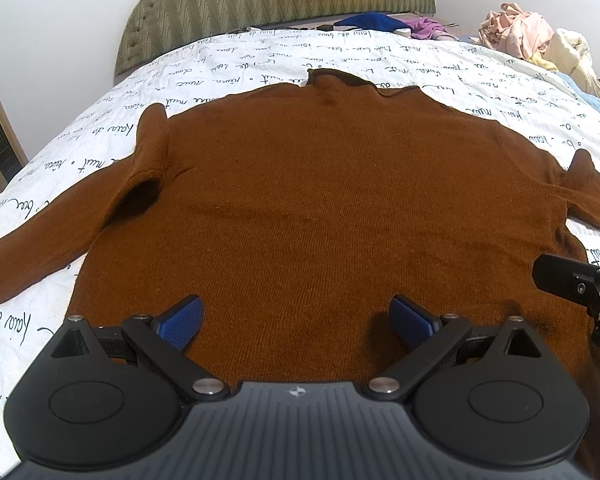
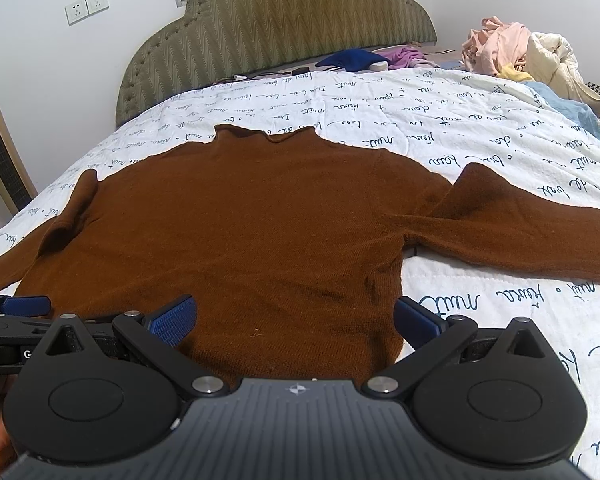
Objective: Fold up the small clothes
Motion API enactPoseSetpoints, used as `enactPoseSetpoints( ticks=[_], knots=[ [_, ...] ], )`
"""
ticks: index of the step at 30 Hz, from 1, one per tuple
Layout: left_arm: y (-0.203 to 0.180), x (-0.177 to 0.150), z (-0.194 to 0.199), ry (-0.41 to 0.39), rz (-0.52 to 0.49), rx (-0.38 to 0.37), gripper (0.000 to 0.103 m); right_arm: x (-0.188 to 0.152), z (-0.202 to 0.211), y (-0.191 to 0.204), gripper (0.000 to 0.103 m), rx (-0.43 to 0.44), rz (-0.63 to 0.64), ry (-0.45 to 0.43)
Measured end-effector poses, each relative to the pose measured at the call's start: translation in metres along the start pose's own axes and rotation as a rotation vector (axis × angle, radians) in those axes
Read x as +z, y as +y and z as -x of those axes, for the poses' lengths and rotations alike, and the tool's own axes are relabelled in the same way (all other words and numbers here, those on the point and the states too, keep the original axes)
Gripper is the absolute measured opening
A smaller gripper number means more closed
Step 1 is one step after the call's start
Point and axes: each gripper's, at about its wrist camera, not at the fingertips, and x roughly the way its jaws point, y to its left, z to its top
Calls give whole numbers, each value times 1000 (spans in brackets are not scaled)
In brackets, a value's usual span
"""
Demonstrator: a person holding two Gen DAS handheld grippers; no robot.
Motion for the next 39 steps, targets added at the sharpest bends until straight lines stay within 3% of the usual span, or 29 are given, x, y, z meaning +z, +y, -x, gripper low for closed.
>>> enactPoseSetpoints(
  ticks=[39],
  knots=[
    [-3, -2, 3, -9, -9, -5, 100, 0, 4, -5, 103, 36, -15, -19]
  ],
)
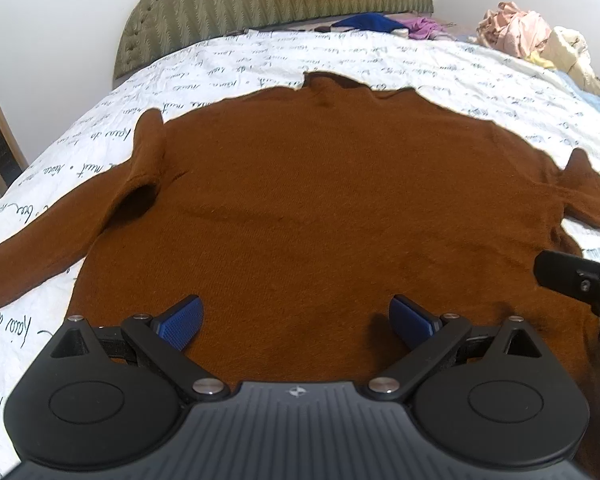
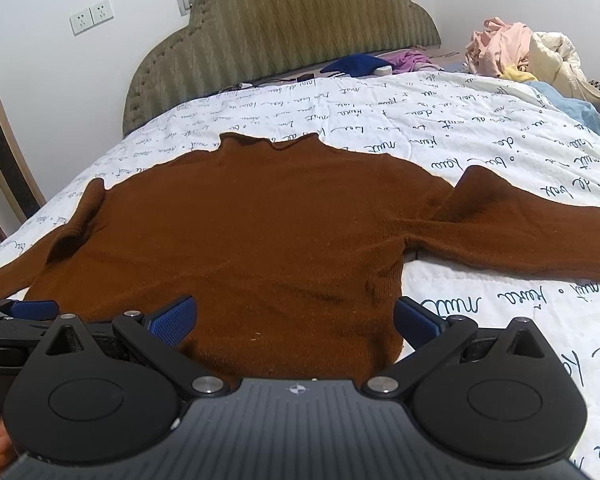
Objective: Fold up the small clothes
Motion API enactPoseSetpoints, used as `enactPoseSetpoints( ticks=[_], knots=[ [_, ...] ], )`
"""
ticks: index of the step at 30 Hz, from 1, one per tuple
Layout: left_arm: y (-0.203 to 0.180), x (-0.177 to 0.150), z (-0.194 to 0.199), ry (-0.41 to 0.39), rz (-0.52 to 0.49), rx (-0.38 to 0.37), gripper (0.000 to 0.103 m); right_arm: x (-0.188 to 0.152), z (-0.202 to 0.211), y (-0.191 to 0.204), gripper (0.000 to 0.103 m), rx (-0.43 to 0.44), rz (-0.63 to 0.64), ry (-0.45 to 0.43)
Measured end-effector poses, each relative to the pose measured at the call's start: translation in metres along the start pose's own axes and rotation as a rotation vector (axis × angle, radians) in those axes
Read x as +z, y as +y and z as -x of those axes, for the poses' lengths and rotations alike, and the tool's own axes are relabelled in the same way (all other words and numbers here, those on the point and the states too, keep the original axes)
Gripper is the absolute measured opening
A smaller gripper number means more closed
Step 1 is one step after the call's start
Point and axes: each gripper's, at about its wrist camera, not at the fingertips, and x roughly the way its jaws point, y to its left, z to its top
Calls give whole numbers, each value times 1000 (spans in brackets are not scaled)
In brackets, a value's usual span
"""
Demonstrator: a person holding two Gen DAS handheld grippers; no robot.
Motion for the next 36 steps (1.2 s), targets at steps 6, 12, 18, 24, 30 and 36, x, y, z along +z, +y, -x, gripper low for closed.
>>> enactPoseSetpoints(
  ticks=[6, 12, 18, 24, 30, 36],
  knots=[
    [-10, 2, 9, -35, -19, -33, 100, -4, 6, -17, 103, 8, -21, -28],
    [-20, 2, 13, -78, -34, -39, 100, -8, 19, -66, 103, -8, -127, -75],
    [-19, 5, 14, -91, 1, -59, 100, -10, 49, -170, 103, -71, -441, -203],
    [-14, 8, 11, -75, 84, -83, 100, -33, 81, -276, 103, -208, -766, -334],
    [-28, 6, 1, -38, 8, -59, 100, -66, 84, -345, 103, -67, -995, -422],
    [-33, 3, 1, -32, -29, -37, 100, -56, 73, -368, 102, -27, -1043, -507]
  ],
)
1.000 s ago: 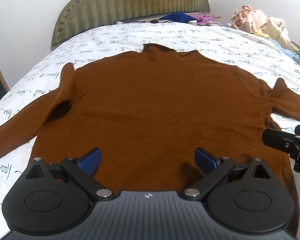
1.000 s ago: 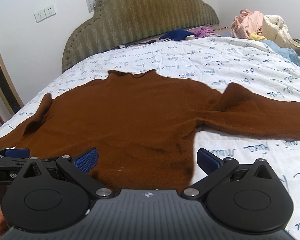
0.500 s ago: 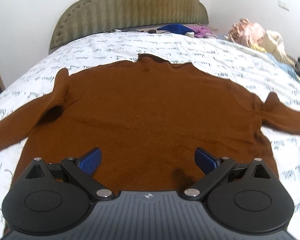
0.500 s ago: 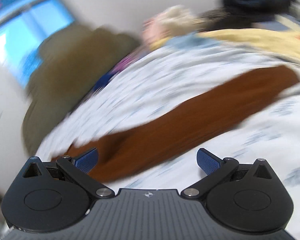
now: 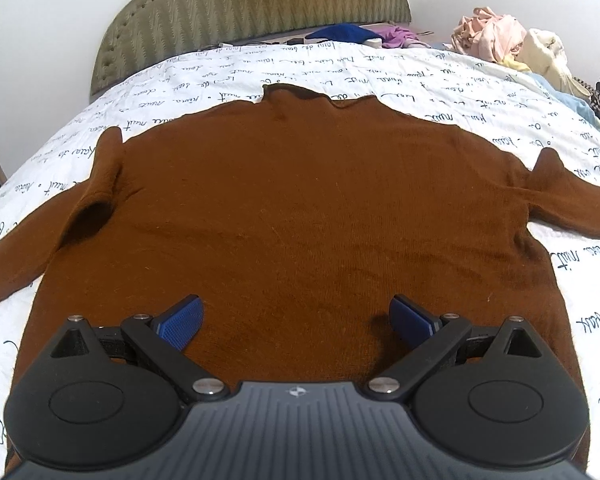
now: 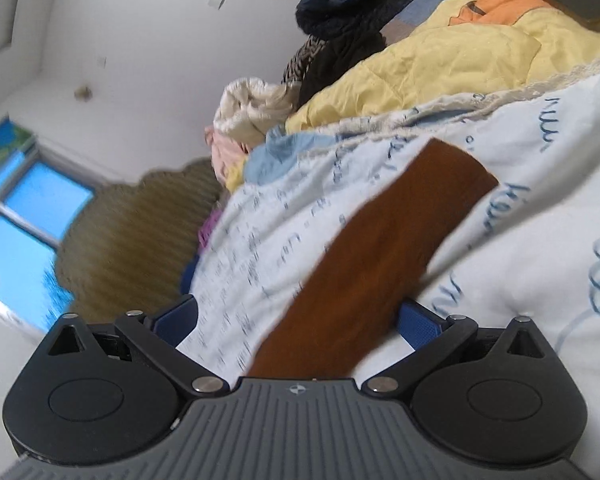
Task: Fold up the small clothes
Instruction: 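Grasp the cuff of the sweater sleeve nearest the right gripper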
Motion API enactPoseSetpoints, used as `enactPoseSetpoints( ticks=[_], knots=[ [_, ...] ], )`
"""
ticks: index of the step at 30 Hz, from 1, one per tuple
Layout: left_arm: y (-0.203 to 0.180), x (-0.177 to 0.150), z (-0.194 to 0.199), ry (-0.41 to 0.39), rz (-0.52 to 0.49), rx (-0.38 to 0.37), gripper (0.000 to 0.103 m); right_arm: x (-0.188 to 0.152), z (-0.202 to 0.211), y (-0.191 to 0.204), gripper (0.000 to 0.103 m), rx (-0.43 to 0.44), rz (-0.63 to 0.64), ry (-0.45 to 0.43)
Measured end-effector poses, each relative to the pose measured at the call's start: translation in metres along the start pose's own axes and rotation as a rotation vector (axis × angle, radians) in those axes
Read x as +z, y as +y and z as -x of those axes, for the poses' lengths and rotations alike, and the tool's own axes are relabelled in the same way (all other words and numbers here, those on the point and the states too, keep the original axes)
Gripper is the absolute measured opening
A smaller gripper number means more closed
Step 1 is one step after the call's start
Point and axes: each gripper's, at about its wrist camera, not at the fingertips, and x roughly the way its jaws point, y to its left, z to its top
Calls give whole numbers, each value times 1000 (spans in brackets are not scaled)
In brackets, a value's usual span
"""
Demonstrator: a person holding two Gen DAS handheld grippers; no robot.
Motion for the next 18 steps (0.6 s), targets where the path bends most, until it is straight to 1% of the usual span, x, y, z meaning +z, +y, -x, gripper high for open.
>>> enactPoseSetpoints(
  ticks=[2, 4, 7, 9, 11, 12, 14, 15, 16, 17, 18],
  knots=[
    [2, 0, 0, 0, 4, 9, 100, 8, -4, -3, 99, 36, -35, -37],
    [3, 1, -2, 6, 10, 16, 100, 15, -5, -2, 98, 53, -49, -61],
    [3, 2, -5, 19, 16, 18, 100, 25, -8, -4, 96, 16, -43, -103],
    [2, 1, -7, 24, 11, 18, 100, 29, -11, -8, 90, -25, -44, -116],
    [0, 1, -6, 22, 0, 18, 100, 34, -20, -14, 72, -82, -51, -108],
    [0, 0, -6, 20, -5, 17, 100, 36, -23, -15, 67, -101, -49, -105],
    [0, 1, -6, 18, -9, 15, 100, 38, -27, -17, 48, -131, -42, -97],
    [0, 1, -6, 17, -8, 14, 100, 39, -29, -18, 44, -144, -38, -92],
    [1, 2, -6, 16, -6, 13, 100, 39, -29, -18, 32, -156, -33, -92],
    [2, 2, -6, 15, -4, 12, 100, 39, -29, -17, 19, -173, -28, -94],
    [2, 2, -6, 15, -2, 11, 100, 38, -29, -16, 15, -192, -23, -96]
  ],
)
